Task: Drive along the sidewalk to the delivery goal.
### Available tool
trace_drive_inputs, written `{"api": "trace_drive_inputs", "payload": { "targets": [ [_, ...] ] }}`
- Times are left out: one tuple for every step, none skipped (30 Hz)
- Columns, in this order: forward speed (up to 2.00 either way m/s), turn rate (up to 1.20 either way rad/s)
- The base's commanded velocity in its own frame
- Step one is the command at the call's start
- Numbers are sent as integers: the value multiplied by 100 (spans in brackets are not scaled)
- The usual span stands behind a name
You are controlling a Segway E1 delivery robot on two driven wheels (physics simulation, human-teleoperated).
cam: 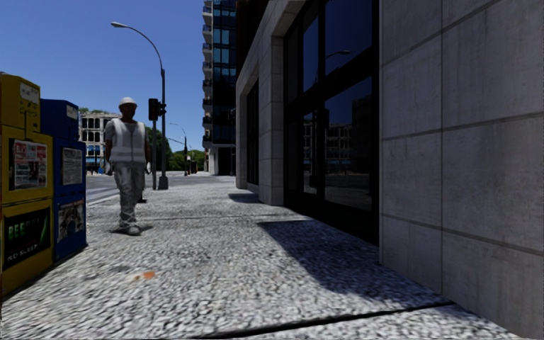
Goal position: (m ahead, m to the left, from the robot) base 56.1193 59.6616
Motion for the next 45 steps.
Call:
{"api": "trace_drive_inputs", "payload": {
  "targets": [
    [200, -42],
    [200, -42],
    [200, 0],
    [200, 0],
    [200, 0],
    [200, 0],
    [200, 0],
    [200, 0],
    [200, 0],
    [200, 0],
    [200, 0],
    [200, 0],
    [200, 0],
    [200, 0],
    [200, 0],
    [200, 0],
    [200, 0],
    [200, 0],
    [200, 0],
    [200, 0],
    [200, 0],
    [200, 0],
    [200, 13],
    [200, 24],
    [200, 33],
    [200, 33],
    [200, 39],
    [200, 41],
    [200, 41],
    [200, 47],
    [200, 48],
    [200, 49],
    [200, 49],
    [200, 49],
    [200, 49],
    [200, 49],
    [200, 49],
    [200, 49],
    [200, 49],
    [200, 49],
    [200, 49],
    [200, 49],
    [200, 49],
    [200, 49],
    [200, 49]
  ]
}}
